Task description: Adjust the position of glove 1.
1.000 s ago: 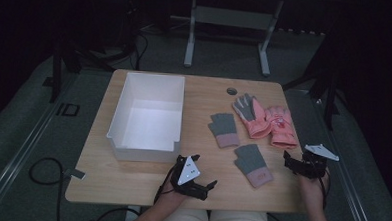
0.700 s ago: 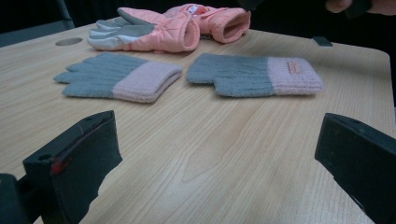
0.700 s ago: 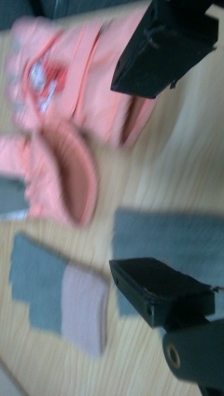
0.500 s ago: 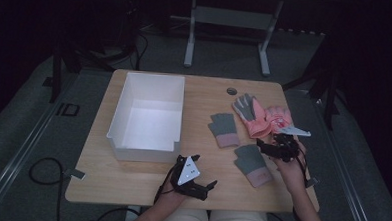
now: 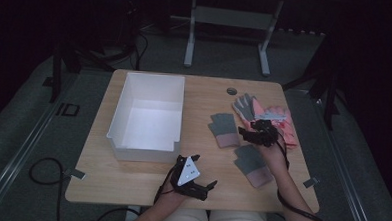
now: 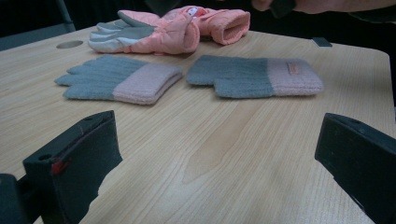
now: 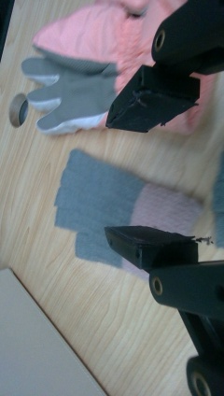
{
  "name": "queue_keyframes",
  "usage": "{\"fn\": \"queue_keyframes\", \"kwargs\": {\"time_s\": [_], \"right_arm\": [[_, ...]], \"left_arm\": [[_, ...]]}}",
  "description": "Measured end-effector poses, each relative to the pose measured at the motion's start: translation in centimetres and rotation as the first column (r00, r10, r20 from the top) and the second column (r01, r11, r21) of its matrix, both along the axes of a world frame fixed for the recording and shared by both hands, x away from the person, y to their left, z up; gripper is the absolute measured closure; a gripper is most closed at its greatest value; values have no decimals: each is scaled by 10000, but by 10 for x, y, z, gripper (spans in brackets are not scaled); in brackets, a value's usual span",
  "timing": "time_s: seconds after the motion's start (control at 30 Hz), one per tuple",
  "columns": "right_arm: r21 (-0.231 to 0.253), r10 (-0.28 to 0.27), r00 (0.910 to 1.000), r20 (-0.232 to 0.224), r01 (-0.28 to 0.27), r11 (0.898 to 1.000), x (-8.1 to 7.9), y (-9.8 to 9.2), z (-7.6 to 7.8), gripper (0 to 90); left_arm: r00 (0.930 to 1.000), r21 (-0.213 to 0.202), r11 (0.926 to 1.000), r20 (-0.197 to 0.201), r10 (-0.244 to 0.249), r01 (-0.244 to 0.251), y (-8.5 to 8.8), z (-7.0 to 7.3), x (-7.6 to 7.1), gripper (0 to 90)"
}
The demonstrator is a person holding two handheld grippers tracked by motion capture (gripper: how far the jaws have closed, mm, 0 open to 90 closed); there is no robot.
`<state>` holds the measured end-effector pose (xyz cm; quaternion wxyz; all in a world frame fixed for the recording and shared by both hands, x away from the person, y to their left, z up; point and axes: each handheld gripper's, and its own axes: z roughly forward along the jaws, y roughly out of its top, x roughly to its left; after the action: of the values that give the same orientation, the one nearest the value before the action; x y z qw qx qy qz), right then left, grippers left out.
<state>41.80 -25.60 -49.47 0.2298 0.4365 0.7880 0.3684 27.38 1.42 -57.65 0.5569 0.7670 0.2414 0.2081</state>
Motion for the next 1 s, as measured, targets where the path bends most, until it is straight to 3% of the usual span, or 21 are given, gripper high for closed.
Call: {"fn": "queue_keyframes", "kwargs": {"time_s": [0.27, 0.4, 0.43, 0.5, 0.67, 0.87, 0.97, 1.0], "right_arm": [[-322, 180, 9994, -305, -190, 9993, 18, 21, -3, 501], [-360, 656, 9959, -620, -679, 9970, 30, 32, -9, 532], [-450, 1009, 9924, -701, -1042, 9935, 35, 36, -12, 583], [-714, 1101, 9911, -751, -1155, 9907, 41, 39, -16, 634], [-712, 1383, 9858, -950, -1453, 9868, 50, 43, -23, 654], [-643, 1544, 9763, -1514, -1656, 9841, 66, 48, -38, 685], [-830, 1564, 9742, -1629, -1715, 9817, 70, 50, -44, 687], [-1117, 1532, 9739, -1674, -1731, 9786, 71, 51, -48, 701]], "left_arm": [[10000, -6, 10000, 59, -45, 45, 0, 0, 0, 0], [10000, -6, 10000, 71, -30, 31, 0, 0, -1, 0], [10000, 24, 10000, 90, -37, 37, 0, 0, -1, 0], [9999, -6, 10000, 105, -45, 45, 0, 0, -1, 0], [9999, -77, 10000, 87, -55, 55, 1, 0, -1, 0], [9999, -107, 9999, 82, -81, 82, 1, 0, -1, 0], [9999, -110, 9999, 82, -79, 80, 1, 0, -1, 0], [9999, -82, 9999, 68, -105, 105, 1, 0, -1, 0]]}}
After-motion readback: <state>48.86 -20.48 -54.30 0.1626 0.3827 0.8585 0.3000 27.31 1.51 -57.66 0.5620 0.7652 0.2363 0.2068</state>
